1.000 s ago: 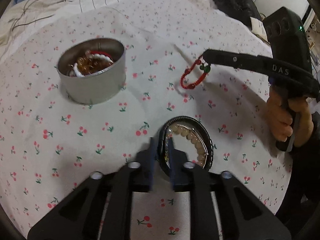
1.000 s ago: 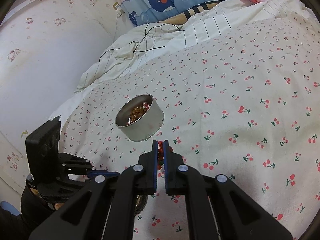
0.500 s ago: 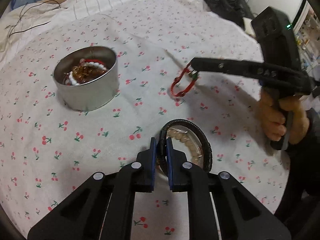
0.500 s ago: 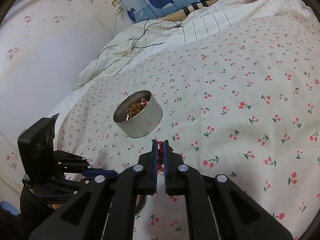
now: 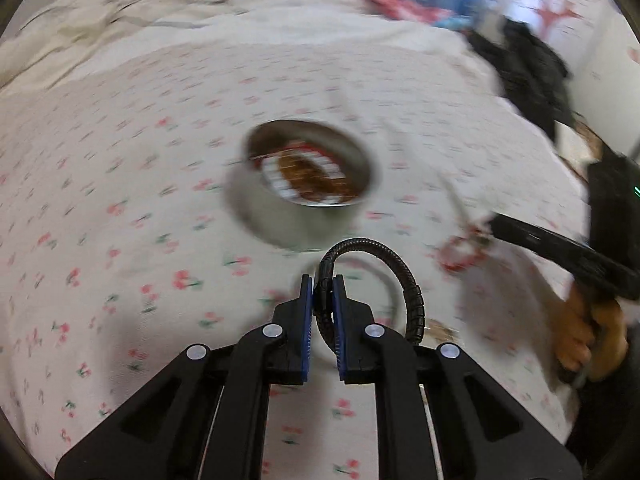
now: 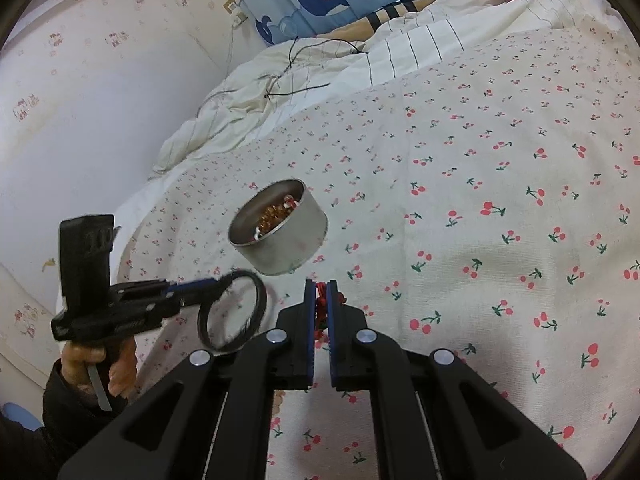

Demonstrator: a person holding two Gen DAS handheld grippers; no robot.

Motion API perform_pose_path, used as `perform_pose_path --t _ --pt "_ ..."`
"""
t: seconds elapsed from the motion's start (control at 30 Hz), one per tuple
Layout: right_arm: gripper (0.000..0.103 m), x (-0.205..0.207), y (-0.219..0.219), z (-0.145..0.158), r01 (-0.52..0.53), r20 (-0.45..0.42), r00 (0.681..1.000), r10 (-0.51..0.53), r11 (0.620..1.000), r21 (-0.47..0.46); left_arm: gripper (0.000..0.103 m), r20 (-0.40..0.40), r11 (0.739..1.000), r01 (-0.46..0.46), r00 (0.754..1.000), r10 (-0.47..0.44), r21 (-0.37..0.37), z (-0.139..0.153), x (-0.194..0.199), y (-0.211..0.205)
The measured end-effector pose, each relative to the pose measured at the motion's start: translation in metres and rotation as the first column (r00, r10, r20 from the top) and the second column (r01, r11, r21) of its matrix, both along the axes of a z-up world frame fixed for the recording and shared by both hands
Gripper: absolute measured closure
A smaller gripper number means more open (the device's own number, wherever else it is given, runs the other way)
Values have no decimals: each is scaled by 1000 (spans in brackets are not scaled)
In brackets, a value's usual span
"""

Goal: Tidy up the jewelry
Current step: 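Carry the black cord bracelet over the tin and release it from the left gripper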

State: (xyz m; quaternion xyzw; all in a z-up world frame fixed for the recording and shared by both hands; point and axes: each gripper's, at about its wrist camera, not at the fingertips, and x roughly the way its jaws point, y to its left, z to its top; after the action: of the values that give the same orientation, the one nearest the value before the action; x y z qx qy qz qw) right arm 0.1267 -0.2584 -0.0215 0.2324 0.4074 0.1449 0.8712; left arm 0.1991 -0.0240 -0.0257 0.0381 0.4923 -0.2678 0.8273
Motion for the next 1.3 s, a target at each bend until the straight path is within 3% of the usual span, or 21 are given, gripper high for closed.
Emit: perform_pose_path --t 0.1,0.2,0.27,0.37,0.53,0.57,0.6,0.67,0.7,0.73,1.3 --pt "96 1 0 -4 4 -22 1000 -5 1000 -18 93 -39 999 -26 999 27 33 -11 5 4" --pt "67 1 -2 -8 24 -36 999 -25 999 -27 81 -43 997 -17 999 20 70 -15 6 -1" --pt "67 1 -1 -8 23 -33 999 -24 999 -35 72 -46 997 -15 999 19 77 -17 4 -2" --pt "67 3 2 -10 14 -51 999 -17 998 -59 70 -35 995 -7 999 11 101 -21 4 -6" --pt "63 9 19 -27 -45 -142 990 22 985 -165 70 -16 991 0 1000 2 130 -22 1 -11" --pt "62 9 26 -26 -57 -136 990 29 977 -207 72 -11 991 1 1000 0 132 -21 1 -11" --pt "62 7 31 -26 -67 -128 991 37 968 -241 80 -5 991 7 1000 -6 134 -20 1 -11" --pt "70 5 36 -25 -86 -116 992 57 960 -266 86 12 988 18 1000 -21 151 -19 -1 -15" --pt "92 5 38 -25 -97 -117 991 67 958 -269 90 21 987 20 999 -24 157 -18 -1 -16" --pt "94 4 39 -25 -98 -112 991 69 957 -272 91 29 987 21 999 -26 161 -17 -2 -17" --pt "95 -3 32 6 -26 62 997 41 974 -224 97 198 979 -9 980 -33 204 16 -13 -17"
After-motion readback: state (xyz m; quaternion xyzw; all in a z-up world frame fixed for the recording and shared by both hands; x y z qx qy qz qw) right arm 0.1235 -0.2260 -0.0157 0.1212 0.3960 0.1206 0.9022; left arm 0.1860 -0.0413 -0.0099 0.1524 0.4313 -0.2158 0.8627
